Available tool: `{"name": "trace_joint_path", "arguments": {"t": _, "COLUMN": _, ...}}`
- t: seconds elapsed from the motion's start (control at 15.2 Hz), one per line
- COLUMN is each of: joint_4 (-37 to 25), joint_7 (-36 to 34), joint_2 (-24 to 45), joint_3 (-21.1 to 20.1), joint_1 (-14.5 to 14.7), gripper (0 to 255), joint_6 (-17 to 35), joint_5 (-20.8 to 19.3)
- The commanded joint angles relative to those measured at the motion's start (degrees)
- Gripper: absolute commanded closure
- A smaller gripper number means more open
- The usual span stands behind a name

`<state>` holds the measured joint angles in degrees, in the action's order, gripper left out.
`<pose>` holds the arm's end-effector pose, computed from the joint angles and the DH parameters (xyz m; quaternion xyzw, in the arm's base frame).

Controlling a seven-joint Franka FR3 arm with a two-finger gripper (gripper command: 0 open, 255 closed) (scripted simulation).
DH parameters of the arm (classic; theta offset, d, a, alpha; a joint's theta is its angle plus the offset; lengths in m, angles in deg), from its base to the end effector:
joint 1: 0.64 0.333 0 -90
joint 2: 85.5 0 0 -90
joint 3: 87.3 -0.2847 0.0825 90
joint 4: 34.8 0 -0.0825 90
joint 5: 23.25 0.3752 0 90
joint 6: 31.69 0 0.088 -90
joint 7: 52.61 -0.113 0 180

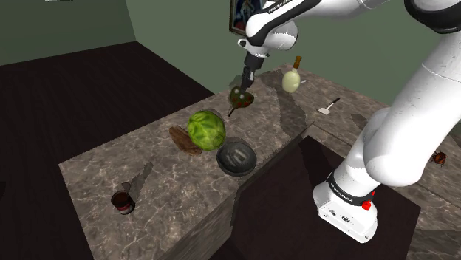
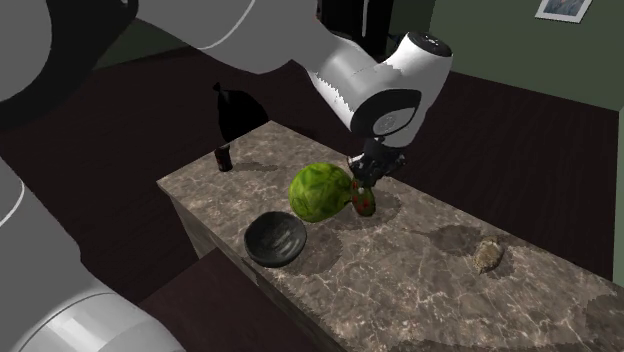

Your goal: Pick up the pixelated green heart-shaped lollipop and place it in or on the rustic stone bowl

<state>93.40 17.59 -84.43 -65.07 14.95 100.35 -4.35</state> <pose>0.5221 -0.0526 0.3356 -0.8949 -0.4288 -0.0948 0.0794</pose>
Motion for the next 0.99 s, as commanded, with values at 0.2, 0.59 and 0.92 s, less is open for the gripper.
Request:
{"name": "trace_joint_path", "arguments": {"t": 0.2, "joint_4": 9.84, "joint_7": -7.98, "joint_2": -9.57, "joint_3": -3.10, "joint_1": 2.28, "gripper": 255, "joint_6": 2.73, "joint_5": -4.38}}
{"name": "trace_joint_path", "arguments": {"t": 0.59, "joint_4": 18.85, "joint_7": -17.85, "joint_2": -19.42, "joint_3": -8.96, "joint_1": 3.96, "gripper": 255, "joint_6": 3.98, "joint_5": -7.37}}
{"name": "trace_joint_path", "arguments": {"t": 0.92, "joint_4": 24.60, "joint_7": -25.86, "joint_2": -26.65, "joint_3": -14.77, "joint_1": 5.75, "gripper": 255, "joint_6": 3.82, "joint_5": -7.66}}
